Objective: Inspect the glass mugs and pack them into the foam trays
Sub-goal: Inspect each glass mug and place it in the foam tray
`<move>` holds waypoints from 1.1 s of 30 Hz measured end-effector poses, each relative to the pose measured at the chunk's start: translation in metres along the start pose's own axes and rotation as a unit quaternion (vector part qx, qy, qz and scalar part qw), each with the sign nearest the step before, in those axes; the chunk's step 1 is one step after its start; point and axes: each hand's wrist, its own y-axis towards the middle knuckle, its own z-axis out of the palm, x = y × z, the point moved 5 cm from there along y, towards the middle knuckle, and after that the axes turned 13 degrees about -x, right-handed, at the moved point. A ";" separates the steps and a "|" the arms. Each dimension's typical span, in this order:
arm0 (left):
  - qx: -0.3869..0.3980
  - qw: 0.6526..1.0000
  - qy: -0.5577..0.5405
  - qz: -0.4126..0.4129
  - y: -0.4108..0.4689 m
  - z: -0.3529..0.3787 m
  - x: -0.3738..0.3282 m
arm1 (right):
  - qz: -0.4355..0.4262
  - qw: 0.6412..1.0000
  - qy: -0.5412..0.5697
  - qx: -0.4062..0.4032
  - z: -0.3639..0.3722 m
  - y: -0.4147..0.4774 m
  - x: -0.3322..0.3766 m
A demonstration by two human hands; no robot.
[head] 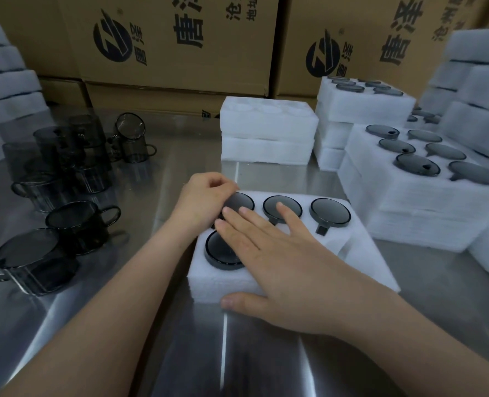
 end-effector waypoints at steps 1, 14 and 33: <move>-0.008 0.998 0.054 0.024 0.000 -0.004 -0.003 | 0.000 1.000 0.012 -0.004 0.000 0.000 -0.001; 0.112 0.801 0.586 -0.060 -0.002 -0.125 0.023 | 0.000 0.995 0.062 -0.077 -0.002 0.006 -0.006; -0.073 0.930 0.359 0.031 0.000 -0.099 0.005 | 0.334 0.672 0.586 -0.306 -0.018 0.003 -0.064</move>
